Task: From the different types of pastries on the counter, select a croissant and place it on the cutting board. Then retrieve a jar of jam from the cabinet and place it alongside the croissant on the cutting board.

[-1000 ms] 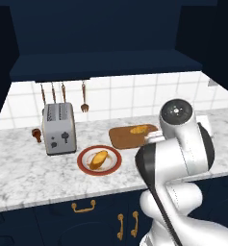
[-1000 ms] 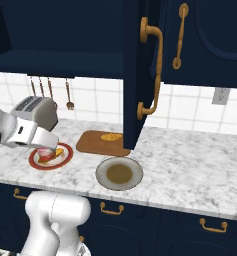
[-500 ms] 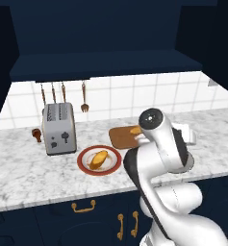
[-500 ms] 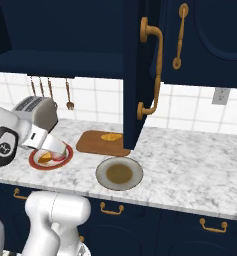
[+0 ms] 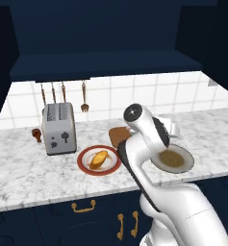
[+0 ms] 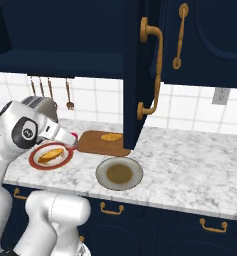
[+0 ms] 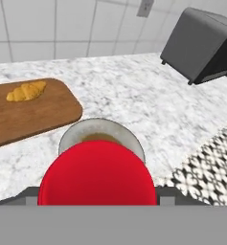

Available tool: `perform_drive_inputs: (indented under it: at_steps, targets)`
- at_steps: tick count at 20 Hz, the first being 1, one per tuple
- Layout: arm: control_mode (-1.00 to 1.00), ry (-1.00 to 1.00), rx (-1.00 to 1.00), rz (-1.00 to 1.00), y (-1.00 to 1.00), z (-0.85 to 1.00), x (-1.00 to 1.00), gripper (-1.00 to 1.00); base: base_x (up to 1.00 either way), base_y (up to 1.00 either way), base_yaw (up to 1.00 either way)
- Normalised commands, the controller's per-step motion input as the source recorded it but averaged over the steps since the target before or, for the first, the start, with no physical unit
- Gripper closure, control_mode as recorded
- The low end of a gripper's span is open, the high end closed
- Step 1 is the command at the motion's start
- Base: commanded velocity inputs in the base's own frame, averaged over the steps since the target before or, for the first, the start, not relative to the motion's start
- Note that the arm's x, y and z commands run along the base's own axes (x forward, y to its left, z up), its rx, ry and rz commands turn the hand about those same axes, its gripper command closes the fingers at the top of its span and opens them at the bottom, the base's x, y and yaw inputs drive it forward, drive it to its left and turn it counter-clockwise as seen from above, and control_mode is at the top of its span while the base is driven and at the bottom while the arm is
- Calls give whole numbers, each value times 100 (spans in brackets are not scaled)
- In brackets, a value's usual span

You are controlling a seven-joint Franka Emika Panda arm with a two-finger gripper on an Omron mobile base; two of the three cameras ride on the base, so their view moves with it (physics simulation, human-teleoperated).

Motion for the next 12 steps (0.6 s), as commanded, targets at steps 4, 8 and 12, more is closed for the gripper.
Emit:
perform_drive_inputs:
  at_steps: [4,8,12]
  targets:
    - [-100,0,0,-8,9,-30,64,100,0,0,0]
    - [-100,0,0,-8,0,-32,60,100,0,0,0]
    - [-100,0,0,-6,0,-33,55,100,0,0,0]
